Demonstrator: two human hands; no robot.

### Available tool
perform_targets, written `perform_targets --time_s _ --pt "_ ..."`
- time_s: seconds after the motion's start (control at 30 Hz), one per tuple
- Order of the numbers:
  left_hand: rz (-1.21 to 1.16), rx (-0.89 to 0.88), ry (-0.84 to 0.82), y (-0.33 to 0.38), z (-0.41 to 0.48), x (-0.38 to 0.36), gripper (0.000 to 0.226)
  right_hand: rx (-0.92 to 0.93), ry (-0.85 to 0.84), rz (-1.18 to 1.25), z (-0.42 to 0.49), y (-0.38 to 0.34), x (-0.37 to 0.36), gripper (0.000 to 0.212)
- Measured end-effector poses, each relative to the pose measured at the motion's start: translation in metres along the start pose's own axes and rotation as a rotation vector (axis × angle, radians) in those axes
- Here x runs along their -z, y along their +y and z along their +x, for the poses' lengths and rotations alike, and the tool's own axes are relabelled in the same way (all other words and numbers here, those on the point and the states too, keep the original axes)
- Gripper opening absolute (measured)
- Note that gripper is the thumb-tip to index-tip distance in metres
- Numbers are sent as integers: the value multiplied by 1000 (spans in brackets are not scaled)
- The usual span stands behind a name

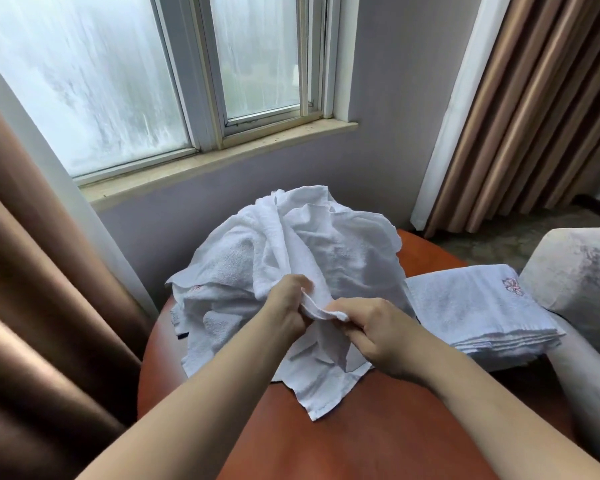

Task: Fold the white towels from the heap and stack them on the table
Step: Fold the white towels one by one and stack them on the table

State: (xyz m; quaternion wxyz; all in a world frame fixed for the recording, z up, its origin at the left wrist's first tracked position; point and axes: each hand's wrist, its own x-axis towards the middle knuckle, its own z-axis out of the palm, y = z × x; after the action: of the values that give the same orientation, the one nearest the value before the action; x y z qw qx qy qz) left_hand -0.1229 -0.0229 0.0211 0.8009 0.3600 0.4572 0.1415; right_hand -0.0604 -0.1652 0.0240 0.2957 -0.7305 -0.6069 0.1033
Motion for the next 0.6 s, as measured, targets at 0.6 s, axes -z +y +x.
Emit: perform_targets --time_s 0.6 --pt "-290 -169 294 -5 -24 -26 42 -271 -33 -442 -1 -21 23 91"
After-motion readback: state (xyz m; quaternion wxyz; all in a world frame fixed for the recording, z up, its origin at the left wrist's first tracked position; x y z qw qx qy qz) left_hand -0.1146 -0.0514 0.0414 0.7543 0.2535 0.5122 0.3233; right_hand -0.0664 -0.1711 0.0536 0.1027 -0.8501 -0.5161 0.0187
